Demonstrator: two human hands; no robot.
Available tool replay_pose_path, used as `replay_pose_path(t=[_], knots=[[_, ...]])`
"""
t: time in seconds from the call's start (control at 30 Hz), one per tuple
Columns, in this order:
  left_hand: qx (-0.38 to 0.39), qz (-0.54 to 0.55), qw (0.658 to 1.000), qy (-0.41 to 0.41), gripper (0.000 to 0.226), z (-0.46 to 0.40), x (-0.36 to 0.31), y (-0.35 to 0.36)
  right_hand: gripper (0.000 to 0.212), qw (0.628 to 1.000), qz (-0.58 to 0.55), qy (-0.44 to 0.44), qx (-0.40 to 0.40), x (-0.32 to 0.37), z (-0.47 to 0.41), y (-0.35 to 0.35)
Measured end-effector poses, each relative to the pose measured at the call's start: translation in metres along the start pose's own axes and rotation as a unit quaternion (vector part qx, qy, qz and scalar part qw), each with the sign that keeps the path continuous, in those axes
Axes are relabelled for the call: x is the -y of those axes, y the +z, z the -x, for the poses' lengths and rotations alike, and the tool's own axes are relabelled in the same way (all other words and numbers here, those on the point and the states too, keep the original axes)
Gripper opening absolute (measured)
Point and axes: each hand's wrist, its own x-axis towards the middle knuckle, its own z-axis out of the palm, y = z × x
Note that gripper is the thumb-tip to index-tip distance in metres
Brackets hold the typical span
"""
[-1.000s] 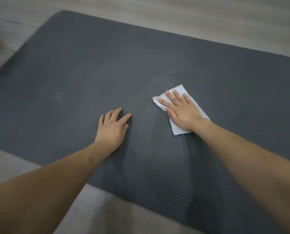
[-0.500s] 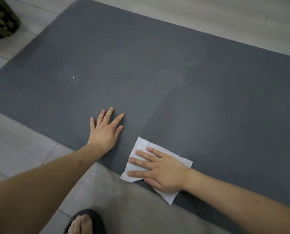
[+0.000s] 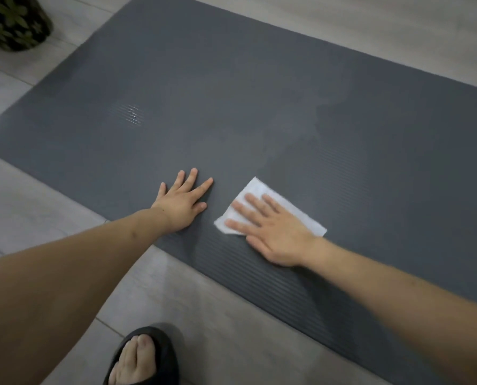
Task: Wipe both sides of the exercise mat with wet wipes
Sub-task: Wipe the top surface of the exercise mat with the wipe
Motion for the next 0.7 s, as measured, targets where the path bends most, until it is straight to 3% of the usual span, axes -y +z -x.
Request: replay_pose_path(t=[0.1,0.2,0.43,0.7], knots=[[-0.007,0.004,1.000,-0.002,0.060,0.000,0.000,0.002,0.053,0.993,-0.014,-0.117,0.027,0.054,0.026,0.009],[-0.043,0.011,0.999,-0.004,0.056,0.001,0.001,0.004,0.053,0.988,-0.023,-0.145,0.039,0.038,0.021,0.007],[-0.142,0.035,0.989,-0.013,0.050,-0.008,-0.013,0.002,0.053,1.000,-0.003,0.022,0.019,-0.061,-0.013,-0.019],[-0.184,0.052,0.981,0.041,0.051,-0.073,-0.040,-0.026,0.053,0.997,-0.004,0.072,-0.016,-0.095,-0.032,-0.023]])
